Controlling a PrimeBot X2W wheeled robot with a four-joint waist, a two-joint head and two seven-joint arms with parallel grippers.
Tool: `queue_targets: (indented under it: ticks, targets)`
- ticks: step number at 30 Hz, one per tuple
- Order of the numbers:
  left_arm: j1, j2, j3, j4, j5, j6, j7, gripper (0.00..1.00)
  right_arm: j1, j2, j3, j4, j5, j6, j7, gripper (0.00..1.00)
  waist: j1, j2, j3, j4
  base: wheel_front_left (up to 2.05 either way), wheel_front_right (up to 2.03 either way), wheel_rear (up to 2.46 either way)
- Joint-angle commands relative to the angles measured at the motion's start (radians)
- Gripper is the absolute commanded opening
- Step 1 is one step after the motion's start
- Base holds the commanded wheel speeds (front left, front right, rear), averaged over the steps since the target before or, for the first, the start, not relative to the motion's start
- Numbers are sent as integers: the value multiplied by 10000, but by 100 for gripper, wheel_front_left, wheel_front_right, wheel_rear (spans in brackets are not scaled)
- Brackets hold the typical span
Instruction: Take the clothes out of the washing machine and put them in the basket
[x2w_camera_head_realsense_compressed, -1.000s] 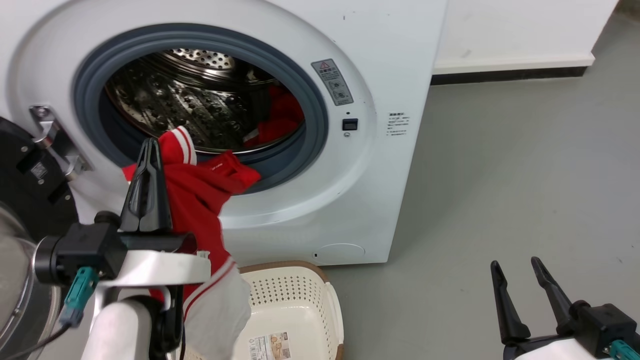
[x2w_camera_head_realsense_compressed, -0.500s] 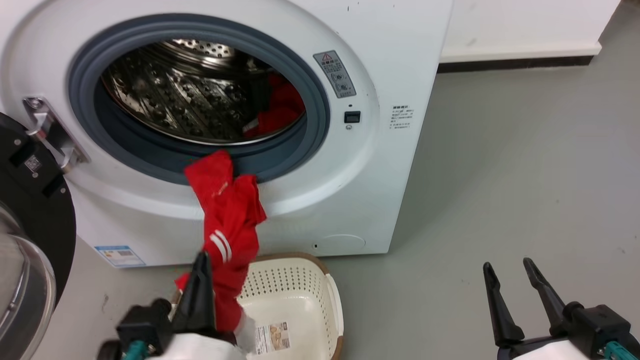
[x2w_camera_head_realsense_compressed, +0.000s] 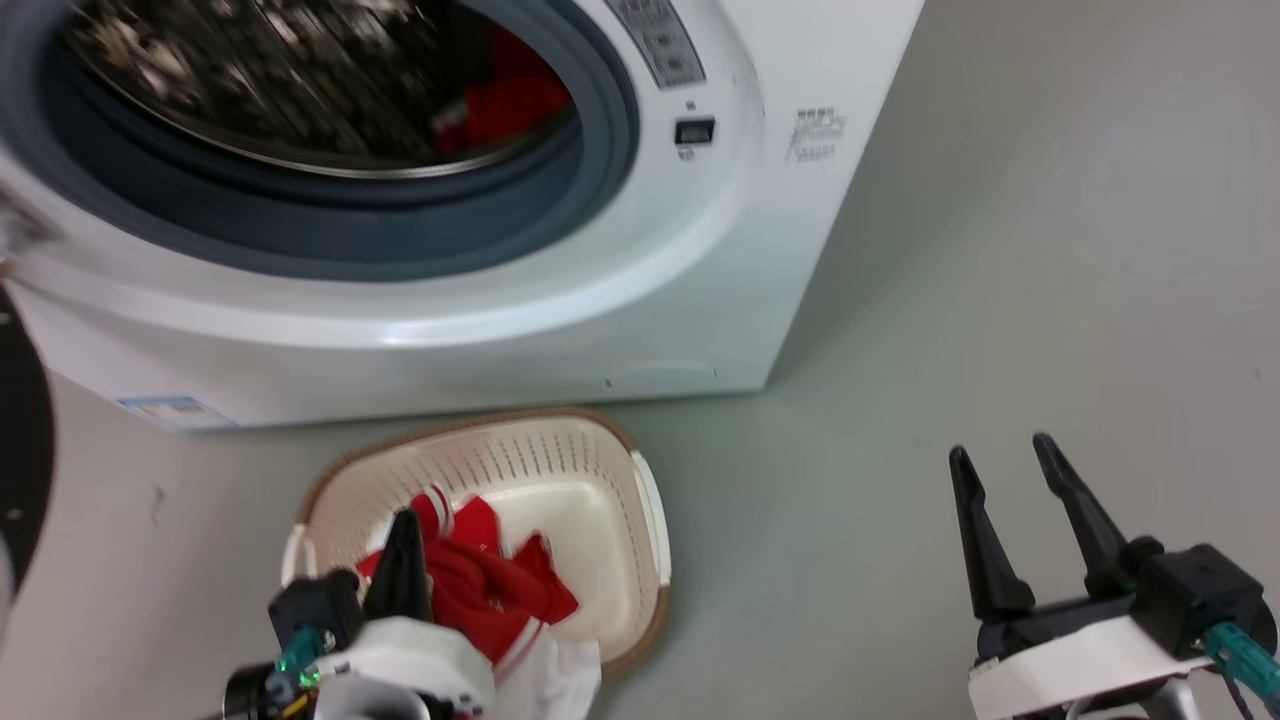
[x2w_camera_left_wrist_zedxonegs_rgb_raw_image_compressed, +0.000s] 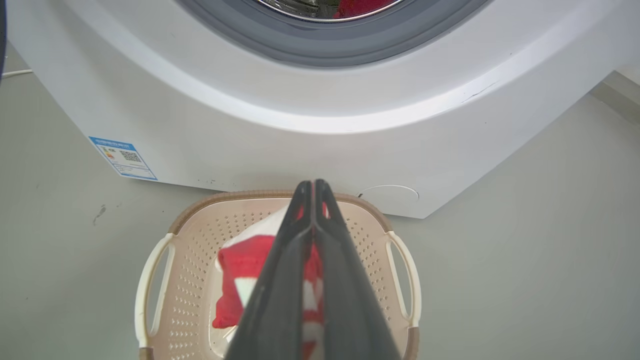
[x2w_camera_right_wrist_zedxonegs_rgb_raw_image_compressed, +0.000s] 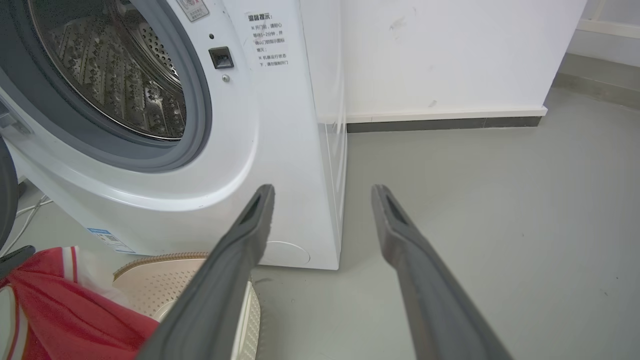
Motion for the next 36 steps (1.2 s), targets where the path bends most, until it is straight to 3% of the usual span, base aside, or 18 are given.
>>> queue_targets:
  ticks: [1,6,20,26,34,35,36]
  targets:
    - [-456,-7,130,338,-68,-51,-101,0,-242,-2,37,-41,-17,-3,-79,100,-1,0,879,-290,0,0,0]
    - [-1948,65,582,2205,-69,-142,-213,0,-823,-1,220,-81,-16,-3,-221,100,-1,0,2143,-601,0,0,0]
    - [-4858,356,1452,5604,452,-343,-212,0,-2192,4,784,275,211,-3,-800,100,-1,0,5043,-1189,0,0,0]
    - [-5353,536,1703,6735,499,-328,-213,0,-2518,2,922,526,280,-3,-1032,100,-1,0,5549,-1430,0,0,0]
    - [-5552,532,1856,7513,553,-380,-213,0,-2705,1,950,864,301,-3,-1159,100,-1,0,5417,-1417,0,0,0]
    - [-5553,502,1836,7562,579,-404,-213,17,-2716,1,940,926,291,-3,-1178,100,-1,0,5300,-1385,0,0,0]
    - [-5542,448,1862,7570,540,-416,-213,49,-2718,1,924,975,253,-3,-1208,100,-1,0,5155,-1342,0,0,0]
